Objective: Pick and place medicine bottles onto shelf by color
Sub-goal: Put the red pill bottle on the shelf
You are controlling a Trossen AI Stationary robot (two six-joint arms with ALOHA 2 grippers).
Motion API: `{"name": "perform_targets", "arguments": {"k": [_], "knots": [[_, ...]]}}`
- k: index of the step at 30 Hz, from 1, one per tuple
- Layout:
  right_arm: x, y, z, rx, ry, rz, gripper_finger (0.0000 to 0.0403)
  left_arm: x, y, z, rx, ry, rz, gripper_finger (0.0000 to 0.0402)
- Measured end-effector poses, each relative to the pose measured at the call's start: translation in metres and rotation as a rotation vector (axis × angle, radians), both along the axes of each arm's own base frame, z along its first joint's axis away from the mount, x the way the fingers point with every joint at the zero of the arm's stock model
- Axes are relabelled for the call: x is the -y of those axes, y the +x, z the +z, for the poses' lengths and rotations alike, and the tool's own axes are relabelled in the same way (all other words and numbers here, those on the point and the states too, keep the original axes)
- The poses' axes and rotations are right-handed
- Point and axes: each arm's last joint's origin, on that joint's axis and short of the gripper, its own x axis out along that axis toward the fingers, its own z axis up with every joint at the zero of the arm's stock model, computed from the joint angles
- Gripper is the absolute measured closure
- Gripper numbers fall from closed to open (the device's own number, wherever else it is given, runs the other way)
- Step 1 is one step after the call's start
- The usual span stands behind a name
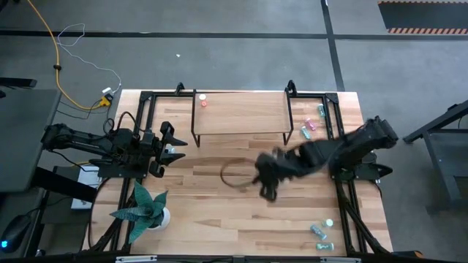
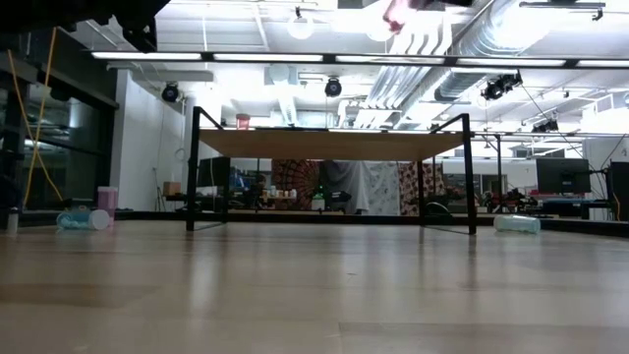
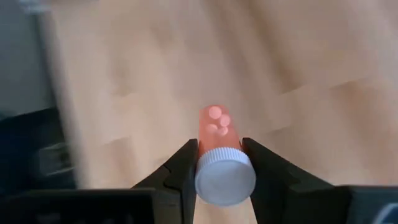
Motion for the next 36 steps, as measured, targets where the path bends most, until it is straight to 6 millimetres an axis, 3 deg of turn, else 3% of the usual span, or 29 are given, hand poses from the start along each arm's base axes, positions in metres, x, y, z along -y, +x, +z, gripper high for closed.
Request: {"name": "perform_targets", "arguments": {"k": [4,8,13,17,27,36], "knots": [[0.043,0.004,0.030,-0.077,-0.181,-0.088,0.0304,0.000,0.000,0.000,-0.001,-0.001,-0.001,0.0229],[0.091,0.002,0.046,-0.166,-0.208,-0.231,0.0304,0.000,0.000,0.000,-0.004,-0.001,-0.001,0.0229],[0.145,-0.008,0.047,-0.256,-0.173,-0.438,0.0304,0.000,0.000,-0.001,-0.008,-0.002,-0.002,0.0229],[0.176,-0.013,0.038,-0.300,-0.130,-0.537,0.0304,0.000,0.000,-0.001,-0.008,-0.001,-0.001,0.0229],[0.210,-0.024,-0.003,-0.459,0.003,-0.661,0.0304,0.000,0.000,-0.001,-0.008,0.000,-0.001,0.0229],[0.216,-0.024,-0.020,-0.475,0.049,-0.661,0.0304,0.000,0.000,-0.001,-0.008,0.000,0.000,0.0229]]}}
